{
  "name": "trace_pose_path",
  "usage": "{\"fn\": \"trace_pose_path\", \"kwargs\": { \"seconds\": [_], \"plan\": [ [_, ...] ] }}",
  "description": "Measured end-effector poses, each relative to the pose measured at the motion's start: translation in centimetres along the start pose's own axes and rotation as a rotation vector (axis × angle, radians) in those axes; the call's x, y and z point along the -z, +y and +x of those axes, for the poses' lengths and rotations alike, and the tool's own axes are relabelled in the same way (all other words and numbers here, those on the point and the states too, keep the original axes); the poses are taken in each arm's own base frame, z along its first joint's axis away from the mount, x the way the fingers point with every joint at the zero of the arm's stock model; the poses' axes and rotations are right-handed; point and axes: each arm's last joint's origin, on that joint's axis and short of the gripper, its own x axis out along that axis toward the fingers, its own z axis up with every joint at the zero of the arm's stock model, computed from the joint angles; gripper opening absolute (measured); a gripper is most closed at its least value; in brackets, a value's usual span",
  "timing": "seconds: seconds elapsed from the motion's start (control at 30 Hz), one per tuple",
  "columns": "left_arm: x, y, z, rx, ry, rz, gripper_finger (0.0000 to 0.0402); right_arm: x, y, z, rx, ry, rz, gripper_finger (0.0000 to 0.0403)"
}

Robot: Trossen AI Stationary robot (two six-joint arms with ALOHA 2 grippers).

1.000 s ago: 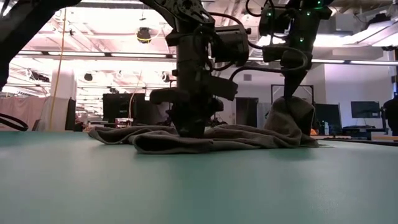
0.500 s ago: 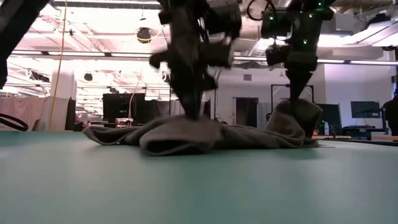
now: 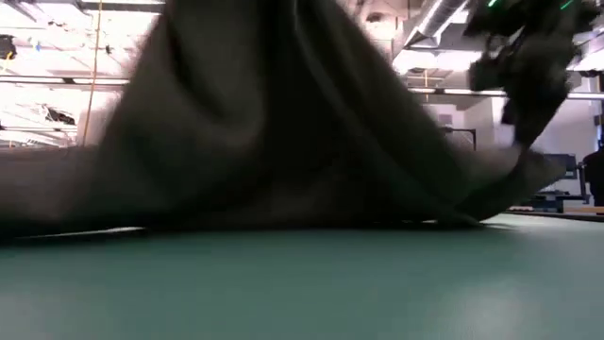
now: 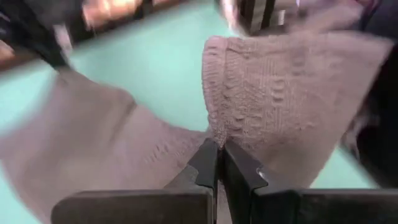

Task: Roll towel
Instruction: Roll the gray towel

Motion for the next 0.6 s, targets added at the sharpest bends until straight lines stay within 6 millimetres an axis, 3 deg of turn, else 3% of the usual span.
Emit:
{"fn": "trace_pose_path", "kwargs": {
  "seconds": [0.2,0.27,0.4,0.6],
  "plan": [
    [-0.8,-5.9,-6.0,-0.049,-0.285,0.037,0.0000,3.2,4.1,-3.4,-0.412,-0.078,-0.189,0.0015],
    [-0.6,-7.1,-7.3,-0.124,-0.326,0.052,0.0000,3.6,4.8,-4.4,-0.457,-0.161,-0.254,0.0015],
    [0.5,-7.3,-8.0,-0.374,-0.287,-0.008,0.0000,3.2,4.3,-5.5,-0.277,-0.397,-0.194,0.0012],
    [2.8,-5.9,-6.5,-0.544,-0.209,-0.170,0.0000,0.1,2.2,-3.3,-0.017,-0.392,-0.032,0.0011]
  ]
}}
